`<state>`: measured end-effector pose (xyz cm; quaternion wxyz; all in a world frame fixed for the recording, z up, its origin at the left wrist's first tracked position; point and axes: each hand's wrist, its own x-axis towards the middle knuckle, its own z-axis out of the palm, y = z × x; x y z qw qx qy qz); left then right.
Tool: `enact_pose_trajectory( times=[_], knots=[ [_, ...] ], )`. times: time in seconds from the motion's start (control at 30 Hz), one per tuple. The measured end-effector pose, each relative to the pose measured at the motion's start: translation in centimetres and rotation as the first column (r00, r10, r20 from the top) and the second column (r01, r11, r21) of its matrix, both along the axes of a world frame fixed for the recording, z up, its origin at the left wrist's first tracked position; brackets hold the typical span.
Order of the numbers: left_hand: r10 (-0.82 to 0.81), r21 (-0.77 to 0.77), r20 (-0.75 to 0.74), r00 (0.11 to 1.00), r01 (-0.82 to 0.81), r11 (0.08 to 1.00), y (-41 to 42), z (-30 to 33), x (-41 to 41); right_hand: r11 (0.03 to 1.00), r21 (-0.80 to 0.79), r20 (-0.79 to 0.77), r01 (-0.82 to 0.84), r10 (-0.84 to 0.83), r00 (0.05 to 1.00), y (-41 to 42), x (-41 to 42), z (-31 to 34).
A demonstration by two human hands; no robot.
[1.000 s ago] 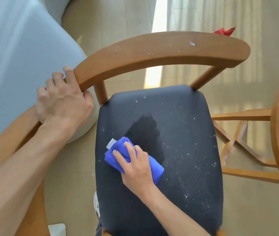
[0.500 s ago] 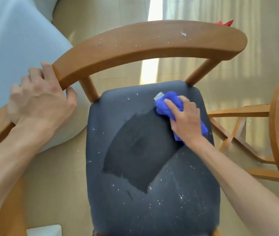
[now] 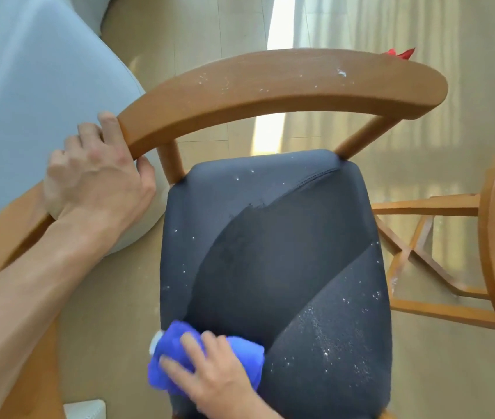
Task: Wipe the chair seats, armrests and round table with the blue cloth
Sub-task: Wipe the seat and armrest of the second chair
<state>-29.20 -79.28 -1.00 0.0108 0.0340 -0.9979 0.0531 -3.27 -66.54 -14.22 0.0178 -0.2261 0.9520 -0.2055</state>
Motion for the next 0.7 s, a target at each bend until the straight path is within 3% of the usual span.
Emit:
enact_pose_trajectory(
  times=[0.1, 0.17, 0.27, 0.37, 0.43, 0.5, 0.6, 0.7],
  knots=[
    [-0.006, -0.014, 0.036, 0.999, 0.007, 1.0, 0.3, 0.4, 0.0, 0.963, -0.003, -0.014, -0.269, 0.269, 0.963, 1.9, -2.0, 0.3],
    [-0.007, -0.012, 0.047, 0.999, 0.007, 1.0, 0.5, 0.5, 0.0, 0.965, 0.037, -0.06, -0.261, 0.262, 0.963, 4.6, -7.7, 0.8],
    [0.002, -0.02, 0.051, 0.999, -0.001, 1.0, 0.5, 0.6, -0.1, 0.976, 0.116, -0.181, 0.183, -0.161, 0.97, 8.5, -20.2, 0.8],
    [-0.004, -0.038, 0.061, 0.998, 0.007, 0.999, 0.5, 0.2, -0.2, 0.802, 0.207, -0.056, 0.56, -0.562, 0.825, 11.7, -28.3, 0.5],
    [0.001, -0.05, 0.068, 0.998, 0.003, 0.999, 0.4, 0.2, -0.3, 0.715, 0.217, -0.036, 0.664, -0.674, 0.738, 10.5, -28.7, 0.3],
    [-0.002, -0.048, 0.081, 0.997, 0.006, 0.999, 0.5, 0.1, -0.3, 0.796, 0.185, -0.092, 0.577, -0.57, 0.816, 7.1, -25.2, 0.2],
    [0.016, -0.055, 0.09, 0.996, -0.011, 0.998, 0.3, 0.4, -0.2, 0.981, 0.069, -0.024, 0.182, -0.18, 0.983, 0.7, -14.6, -0.4],
    [0.011, -0.066, 0.098, 0.995, -0.005, 0.998, 0.3, 0.5, 0.0, 0.955, 0.105, 0.026, -0.276, 0.275, 0.961, -2.1, -4.6, -0.6]
  ],
)
